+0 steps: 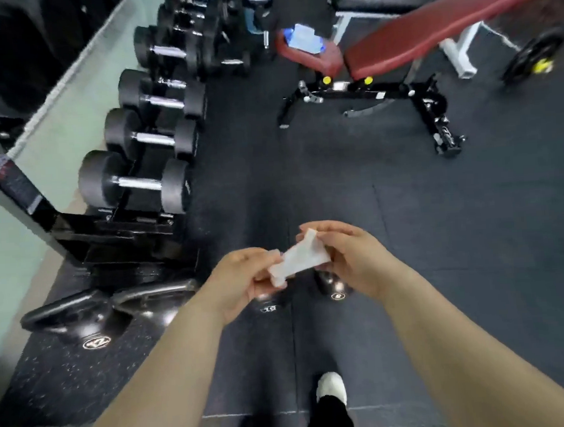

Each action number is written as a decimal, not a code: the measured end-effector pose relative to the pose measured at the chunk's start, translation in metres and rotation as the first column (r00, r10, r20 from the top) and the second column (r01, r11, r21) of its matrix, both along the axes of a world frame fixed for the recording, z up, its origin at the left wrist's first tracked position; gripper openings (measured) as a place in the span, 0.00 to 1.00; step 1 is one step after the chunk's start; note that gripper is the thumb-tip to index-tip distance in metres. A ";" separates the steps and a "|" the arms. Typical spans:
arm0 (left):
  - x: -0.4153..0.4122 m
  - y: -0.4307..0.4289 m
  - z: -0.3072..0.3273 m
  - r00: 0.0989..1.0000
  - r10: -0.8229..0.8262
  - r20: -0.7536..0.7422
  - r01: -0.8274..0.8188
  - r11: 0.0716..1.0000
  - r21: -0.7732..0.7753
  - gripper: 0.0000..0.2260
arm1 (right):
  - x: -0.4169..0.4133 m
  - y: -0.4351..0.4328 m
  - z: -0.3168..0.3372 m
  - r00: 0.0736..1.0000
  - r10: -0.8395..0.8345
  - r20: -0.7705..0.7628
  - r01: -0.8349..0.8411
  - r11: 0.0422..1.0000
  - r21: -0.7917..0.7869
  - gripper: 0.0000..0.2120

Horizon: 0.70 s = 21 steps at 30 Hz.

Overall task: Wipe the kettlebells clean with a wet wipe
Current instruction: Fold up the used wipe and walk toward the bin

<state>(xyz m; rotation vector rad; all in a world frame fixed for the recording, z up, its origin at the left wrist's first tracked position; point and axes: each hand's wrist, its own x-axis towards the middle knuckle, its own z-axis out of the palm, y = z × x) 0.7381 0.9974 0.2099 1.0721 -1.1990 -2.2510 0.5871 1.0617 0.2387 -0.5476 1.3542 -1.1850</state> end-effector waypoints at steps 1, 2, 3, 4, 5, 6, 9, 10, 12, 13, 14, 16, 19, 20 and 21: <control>-0.007 0.003 0.000 1.000 0.023 0.018 -0.023 0.999 -0.027 0.09 | -0.001 0.011 -0.002 0.987 -0.122 0.106 0.122 0.992 0.005 0.09; -0.014 0.007 0.001 0.998 0.056 0.013 -0.055 0.998 -0.042 0.10 | -0.001 0.021 -0.005 0.961 -0.210 0.182 0.209 0.978 0.025 0.09; -0.020 0.012 0.002 0.997 0.075 0.000 -0.075 0.996 -0.048 0.10 | -0.001 0.032 -0.010 0.944 -0.249 0.218 0.243 0.969 0.052 0.10; -0.027 0.017 0.002 0.997 0.071 -0.016 -0.072 0.996 -0.050 0.11 | -0.001 0.042 -0.016 0.947 -0.235 0.220 0.224 0.972 0.070 0.12; -0.034 0.022 0.001 0.999 0.049 -0.022 -0.050 0.998 -0.047 0.11 | 0.001 0.052 -0.020 0.958 -0.198 0.206 0.186 0.980 0.077 0.13; -0.042 0.028 -0.001 1.000 0.012 -0.012 -0.012 0.999 -0.053 0.11 | 0.001 0.061 -0.025 0.968 -0.168 0.184 0.158 0.985 0.071 0.13; -0.071 0.045 -0.009 0.990 -0.107 0.088 0.115 0.989 -0.094 0.09 | -0.012 0.078 -0.036 0.972 -0.226 0.059 0.224 0.973 0.048 0.10; -0.084 0.051 -0.012 0.983 -0.137 0.121 0.150 0.983 -0.104 0.09 | -0.023 0.082 -0.040 0.958 -0.286 -0.002 0.285 0.957 0.059 0.10; -0.113 0.060 -0.020 0.965 -0.202 0.167 0.220 0.970 -0.104 0.09 | -0.053 0.089 -0.051 0.919 -0.380 -0.108 0.390 0.914 0.107 0.11; -0.130 0.063 -0.024 0.951 -0.240 0.194 0.262 0.960 -0.097 0.09 | -0.070 0.092 -0.055 0.912 -0.382 -0.150 0.401 0.906 0.133 0.12; -0.148 0.066 -0.027 0.934 -0.279 0.223 0.304 0.949 -0.087 0.08 | -0.088 0.096 -0.059 0.913 -0.362 -0.186 0.391 0.908 0.152 0.12; -0.188 0.069 -0.034 0.895 -0.352 0.272 0.379 0.924 -0.053 0.06 | -0.128 0.104 -0.064 0.917 -0.337 -0.216 0.377 0.908 0.184 0.10; -0.262 0.074 -0.037 0.860 -0.439 0.259 0.445 0.895 0.036 0.04 | -0.201 0.115 -0.060 0.910 -0.348 -0.224 0.395 0.892 0.220 0.02; -0.289 0.076 -0.033 0.853 -0.461 0.244 0.458 0.886 0.071 0.03 | -0.226 0.118 -0.058 0.903 -0.358 -0.236 0.410 0.883 0.230 0.01; -0.315 0.077 -0.029 0.844 -0.482 0.235 0.472 0.876 0.100 0.04 | -0.251 0.121 -0.054 0.895 -0.368 -0.252 0.425 0.875 0.233 0.01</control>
